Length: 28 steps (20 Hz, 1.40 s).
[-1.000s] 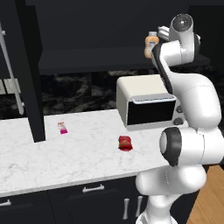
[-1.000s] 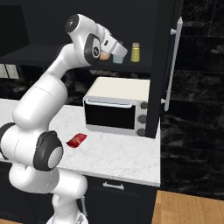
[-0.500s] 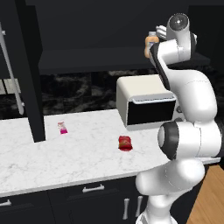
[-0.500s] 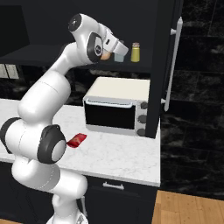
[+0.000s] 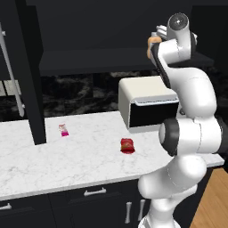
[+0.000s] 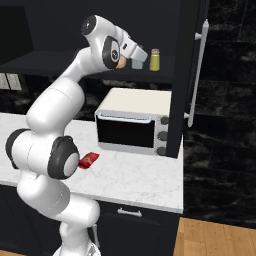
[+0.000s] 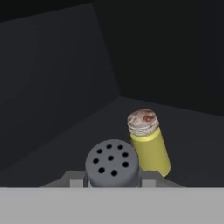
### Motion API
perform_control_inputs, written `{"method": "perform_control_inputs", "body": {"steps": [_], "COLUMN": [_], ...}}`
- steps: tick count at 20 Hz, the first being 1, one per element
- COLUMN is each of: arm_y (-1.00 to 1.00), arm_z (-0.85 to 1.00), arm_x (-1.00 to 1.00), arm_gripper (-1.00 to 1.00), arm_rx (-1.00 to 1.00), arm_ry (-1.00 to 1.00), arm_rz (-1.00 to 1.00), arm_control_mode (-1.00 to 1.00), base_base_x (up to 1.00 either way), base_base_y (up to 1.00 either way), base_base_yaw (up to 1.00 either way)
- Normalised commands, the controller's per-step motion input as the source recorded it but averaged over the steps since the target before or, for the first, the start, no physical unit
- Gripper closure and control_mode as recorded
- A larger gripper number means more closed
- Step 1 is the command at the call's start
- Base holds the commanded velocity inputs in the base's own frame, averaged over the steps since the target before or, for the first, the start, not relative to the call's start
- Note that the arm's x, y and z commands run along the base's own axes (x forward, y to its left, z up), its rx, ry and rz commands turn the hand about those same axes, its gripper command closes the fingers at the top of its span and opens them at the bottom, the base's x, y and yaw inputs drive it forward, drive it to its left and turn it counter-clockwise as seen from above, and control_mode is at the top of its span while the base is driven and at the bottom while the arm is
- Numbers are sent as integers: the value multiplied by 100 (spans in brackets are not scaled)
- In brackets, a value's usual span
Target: Put the shaker and condiment bottle from the counter next to their counterparts in the cabinet.
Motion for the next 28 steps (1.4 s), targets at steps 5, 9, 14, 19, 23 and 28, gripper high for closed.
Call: {"method": "perform_control_inputs", "body": {"steps": [5, 9, 14, 19, 23, 28], "arm_y": [0, 0, 0, 0, 0, 13], "arm_z": [0, 0, 0, 0, -2, -9], "arm_x": [11, 0, 0, -9, -44, -65], "arm_gripper": [-100, -100, -100, -100, -100, -100], "arm_rx": [0, 0, 0, -4, -10, -7], "arm_ry": [0, 0, 0, 0, 0, 0], "arm_rz": [0, 0, 0, 0, 0, 5], "arm_control_mode": [-100, -100, -100, -100, -100, -100], "base_base_x": [0, 0, 0, 0, 0, 0], "base_base_y": [0, 0, 0, 0, 0, 0], "base_base_yaw": [0, 0, 0, 0, 0, 0]}}
